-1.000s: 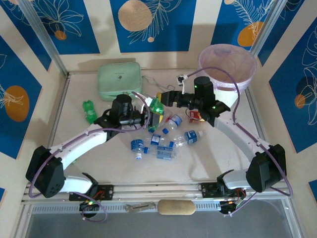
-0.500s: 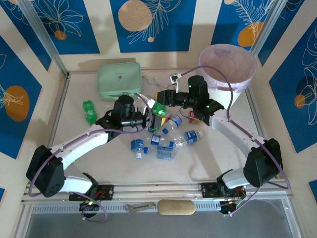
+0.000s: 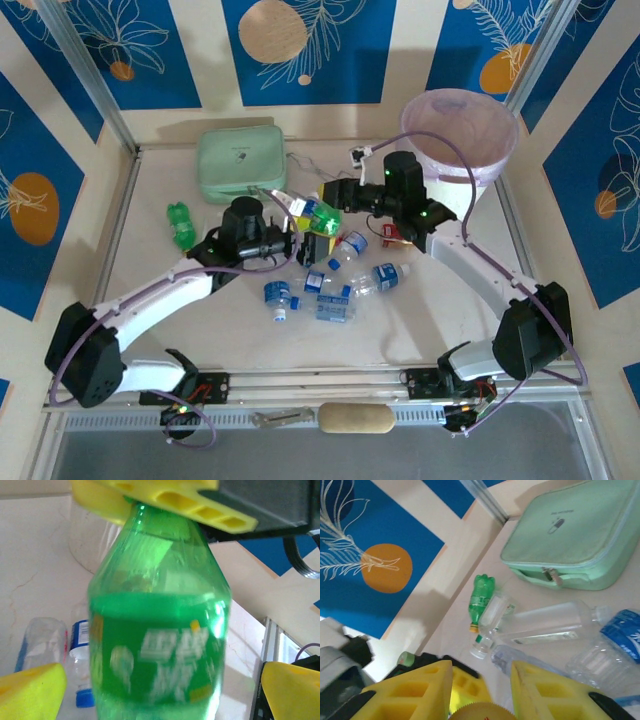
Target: Put the plastic bottles in the bin
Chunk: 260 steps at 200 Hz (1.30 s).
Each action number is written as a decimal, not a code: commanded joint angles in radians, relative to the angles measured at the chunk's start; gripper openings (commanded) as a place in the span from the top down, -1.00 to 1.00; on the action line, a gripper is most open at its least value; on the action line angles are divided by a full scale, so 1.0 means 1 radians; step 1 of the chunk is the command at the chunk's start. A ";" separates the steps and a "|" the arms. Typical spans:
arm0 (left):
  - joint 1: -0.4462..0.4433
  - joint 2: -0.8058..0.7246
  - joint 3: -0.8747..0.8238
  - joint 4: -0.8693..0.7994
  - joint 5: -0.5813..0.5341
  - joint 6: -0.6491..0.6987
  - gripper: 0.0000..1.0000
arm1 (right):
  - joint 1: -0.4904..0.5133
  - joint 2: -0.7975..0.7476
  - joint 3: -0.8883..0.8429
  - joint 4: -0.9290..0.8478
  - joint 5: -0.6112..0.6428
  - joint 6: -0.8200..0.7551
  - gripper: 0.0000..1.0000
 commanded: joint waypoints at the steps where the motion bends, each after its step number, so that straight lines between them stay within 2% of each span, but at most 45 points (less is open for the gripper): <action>1: 0.029 -0.097 -0.065 -0.031 -0.097 -0.012 -0.99 | -0.049 -0.045 0.078 -0.076 0.041 -0.063 0.41; 32: 0.125 -0.176 -0.164 -0.053 -0.182 -0.104 -0.99 | -0.165 -0.071 0.195 -0.175 0.081 -0.126 0.44; 71: 0.258 -0.214 -0.285 -0.017 -0.257 -0.284 -0.99 | -0.344 -0.071 0.351 -0.190 0.108 -0.142 0.44; 86: 0.279 -0.222 -0.319 0.006 -0.271 -0.321 -0.99 | -0.410 -0.069 0.382 -0.153 0.129 -0.132 0.45; 127: 0.288 -0.223 -0.353 0.030 -0.257 -0.355 -0.99 | -0.525 -0.066 0.374 -0.018 0.298 -0.139 0.46; 162: 0.287 -0.237 -0.368 0.012 -0.252 -0.357 -0.99 | -0.558 -0.033 0.330 0.115 0.441 -0.203 0.47; 196: 0.288 -0.248 -0.380 0.016 -0.258 -0.366 -0.99 | -0.573 0.034 0.321 0.167 0.506 -0.267 0.47; 260: 0.287 -0.268 -0.377 -0.005 -0.281 -0.375 -0.99 | -0.577 0.153 0.315 0.116 0.512 -0.326 0.46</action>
